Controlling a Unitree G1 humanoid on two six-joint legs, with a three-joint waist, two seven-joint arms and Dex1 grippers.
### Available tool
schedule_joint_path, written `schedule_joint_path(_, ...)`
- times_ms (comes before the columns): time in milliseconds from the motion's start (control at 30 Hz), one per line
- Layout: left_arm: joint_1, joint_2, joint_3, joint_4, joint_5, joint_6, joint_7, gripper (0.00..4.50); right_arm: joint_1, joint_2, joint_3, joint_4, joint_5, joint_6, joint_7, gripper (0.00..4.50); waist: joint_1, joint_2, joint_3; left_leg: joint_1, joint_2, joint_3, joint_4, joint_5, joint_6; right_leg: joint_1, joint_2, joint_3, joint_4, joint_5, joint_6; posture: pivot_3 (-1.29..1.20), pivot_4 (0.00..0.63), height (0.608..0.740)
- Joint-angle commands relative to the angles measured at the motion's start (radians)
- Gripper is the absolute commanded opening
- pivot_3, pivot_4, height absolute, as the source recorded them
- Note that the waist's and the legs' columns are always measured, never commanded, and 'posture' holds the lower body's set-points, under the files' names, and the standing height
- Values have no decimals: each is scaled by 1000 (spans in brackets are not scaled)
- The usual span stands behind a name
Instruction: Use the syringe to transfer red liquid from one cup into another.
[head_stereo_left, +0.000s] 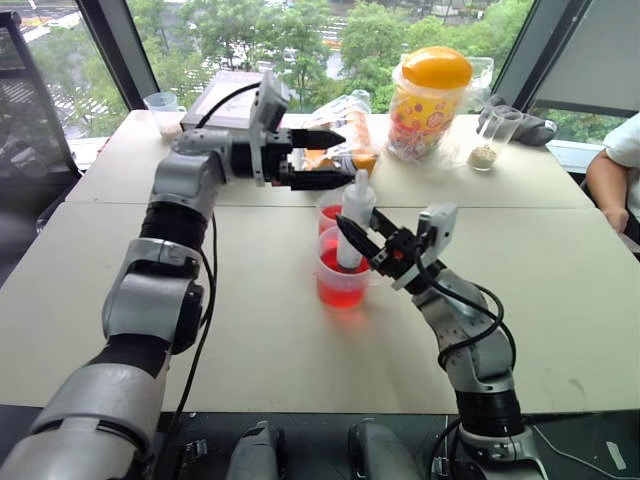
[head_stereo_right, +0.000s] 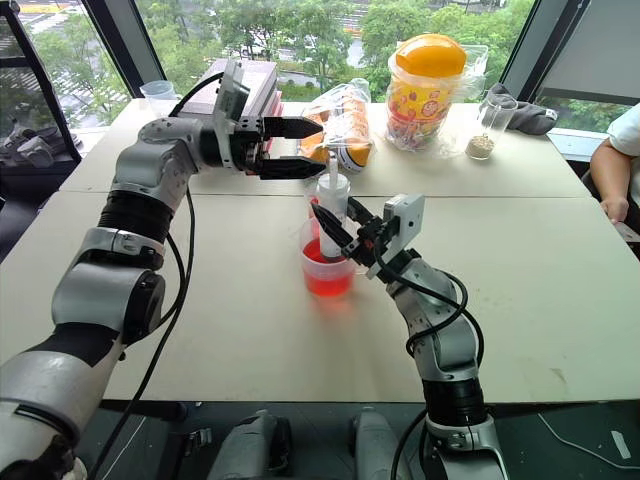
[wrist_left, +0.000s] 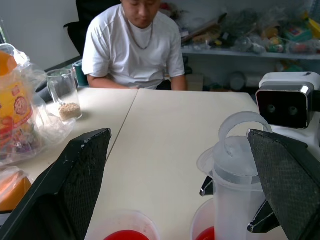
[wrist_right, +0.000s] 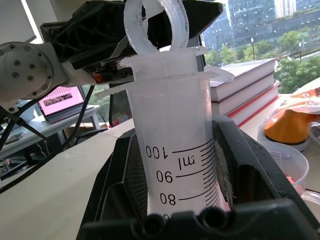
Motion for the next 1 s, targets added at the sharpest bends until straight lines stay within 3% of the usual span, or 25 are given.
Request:
schedule_joint_path(33, -33, -2, -3, -2, 20, -28, -15, 4500, -5, -6, 6, -25, 3, -29, -8, 1446, 0, 0, 0, 0, 0, 0, 0, 0, 0, 0, 0, 0, 0, 0, 0, 0, 150, 740)
schedule_joint_path(500, -40, -69, 6, 55, 42, -43, 6, 4500, 8, -60, 50, -37, -4, -17, 4, 1446, 1, 0, 0, 0, 0, 0, 0, 0, 0, 1, 0, 0, 0, 0, 0, 0, 150, 740)
schedule_joint_path(800, -37, -80, 19, 49, 37, -38, -15, 156, 6, -72, 60, -42, 5, -8, 4, 1446, 2, 0, 0, 0, 0, 0, 0, 0, 0, 1, 0, 0, 0, 0, 0, 0, 150, 740)
schedule_joint_path(1000, -63, -73, 40, 55, 30, -39, -3, 68, 5, -82, 63, -45, 31, 23, 17, 1446, 1, 0, 0, 0, 0, -1, 0, 0, 0, 0, 0, 0, 0, 0, 0, 0, 150, 740)
